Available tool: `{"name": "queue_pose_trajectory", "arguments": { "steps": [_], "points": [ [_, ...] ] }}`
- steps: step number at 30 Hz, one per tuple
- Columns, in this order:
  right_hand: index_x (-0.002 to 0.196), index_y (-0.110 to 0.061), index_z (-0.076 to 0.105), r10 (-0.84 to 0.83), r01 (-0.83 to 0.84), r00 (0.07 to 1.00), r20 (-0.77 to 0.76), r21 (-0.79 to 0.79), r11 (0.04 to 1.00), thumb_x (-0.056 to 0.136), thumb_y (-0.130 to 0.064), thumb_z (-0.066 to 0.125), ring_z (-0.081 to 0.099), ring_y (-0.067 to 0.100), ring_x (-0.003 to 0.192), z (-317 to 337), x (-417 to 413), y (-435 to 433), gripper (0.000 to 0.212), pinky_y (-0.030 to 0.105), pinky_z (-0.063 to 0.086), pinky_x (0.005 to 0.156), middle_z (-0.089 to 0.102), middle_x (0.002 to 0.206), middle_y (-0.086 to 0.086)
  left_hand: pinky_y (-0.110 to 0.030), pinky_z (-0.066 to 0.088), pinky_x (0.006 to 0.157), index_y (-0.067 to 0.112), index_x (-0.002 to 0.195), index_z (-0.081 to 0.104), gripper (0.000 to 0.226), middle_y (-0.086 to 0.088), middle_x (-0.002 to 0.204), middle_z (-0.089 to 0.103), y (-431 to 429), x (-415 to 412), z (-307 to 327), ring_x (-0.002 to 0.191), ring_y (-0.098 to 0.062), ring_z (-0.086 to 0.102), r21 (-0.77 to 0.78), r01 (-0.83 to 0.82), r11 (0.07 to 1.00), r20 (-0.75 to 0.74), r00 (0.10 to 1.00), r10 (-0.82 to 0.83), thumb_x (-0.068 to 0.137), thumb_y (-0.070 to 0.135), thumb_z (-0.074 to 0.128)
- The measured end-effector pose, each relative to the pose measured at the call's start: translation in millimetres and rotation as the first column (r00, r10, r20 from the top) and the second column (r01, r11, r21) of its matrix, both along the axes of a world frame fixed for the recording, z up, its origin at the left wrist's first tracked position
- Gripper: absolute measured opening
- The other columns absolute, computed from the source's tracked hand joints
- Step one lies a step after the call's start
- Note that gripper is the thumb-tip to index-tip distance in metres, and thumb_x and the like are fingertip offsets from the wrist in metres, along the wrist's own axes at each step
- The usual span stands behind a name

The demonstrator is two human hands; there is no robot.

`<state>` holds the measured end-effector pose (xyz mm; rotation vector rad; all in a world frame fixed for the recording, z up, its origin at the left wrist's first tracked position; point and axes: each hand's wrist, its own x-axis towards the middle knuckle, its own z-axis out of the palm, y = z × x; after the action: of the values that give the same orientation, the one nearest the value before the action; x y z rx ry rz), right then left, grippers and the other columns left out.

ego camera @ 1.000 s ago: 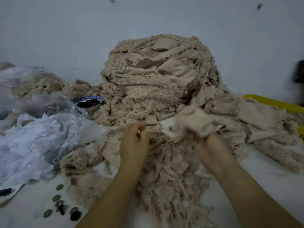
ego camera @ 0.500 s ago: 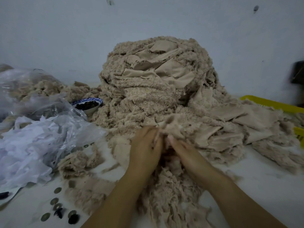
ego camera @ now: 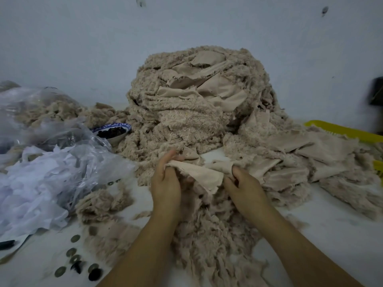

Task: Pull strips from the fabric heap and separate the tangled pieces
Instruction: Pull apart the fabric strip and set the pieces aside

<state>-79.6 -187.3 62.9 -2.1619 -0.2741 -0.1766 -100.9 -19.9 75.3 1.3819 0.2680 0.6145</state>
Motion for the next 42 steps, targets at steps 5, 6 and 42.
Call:
{"name": "queue_pose_trajectory", "arguments": {
  "steps": [5, 6, 42],
  "points": [
    [0.128, -0.034, 0.059, -0.064, 0.121, 0.987, -0.147, 0.419, 0.900, 0.103, -0.023, 0.048, 0.065, 0.010, 0.058, 3, 1, -10, 0.029, 0.018, 0.046, 0.049, 0.072, 0.072, -0.003, -0.021, 0.057, 0.068, 0.044, 0.095, 0.073, 0.058, 0.002, 0.107, 0.075, -1, -1, 8, 0.099, -0.012, 0.070, -0.136, 0.029, 0.990, 0.188, 0.982, -0.003, 0.099, 0.003, 0.033],
    [0.127, -0.035, 0.060, -0.034, 0.126, 0.984, -0.175, 0.545, 0.829, 0.103, -0.021, 0.049, 0.070, 0.008, 0.068, 3, 2, -10, 0.030, 0.020, 0.051, 0.055, 0.075, 0.083, -0.007, -0.018, 0.055, 0.070, 0.041, 0.096, 0.074, 0.054, 0.000, 0.107, 0.074, -3, -1, 8, 0.100, -0.012, 0.070, -0.126, 0.051, 0.991, 0.220, 0.975, -0.022, 0.097, 0.004, 0.034],
    [0.128, -0.004, 0.059, 0.511, 0.019, 0.823, -0.249, 0.911, 0.413, 0.102, -0.020, 0.047, 0.068, 0.025, 0.112, 16, -9, -6, 0.034, 0.029, 0.059, 0.079, 0.070, 0.120, 0.018, -0.026, 0.048, 0.060, 0.028, 0.090, 0.078, 0.075, -0.002, 0.086, 0.077, -15, 1, -14, 0.071, -0.016, 0.069, 0.005, 0.517, 0.856, -0.299, 0.818, -0.492, 0.075, 0.090, 0.040]
  ]
}}
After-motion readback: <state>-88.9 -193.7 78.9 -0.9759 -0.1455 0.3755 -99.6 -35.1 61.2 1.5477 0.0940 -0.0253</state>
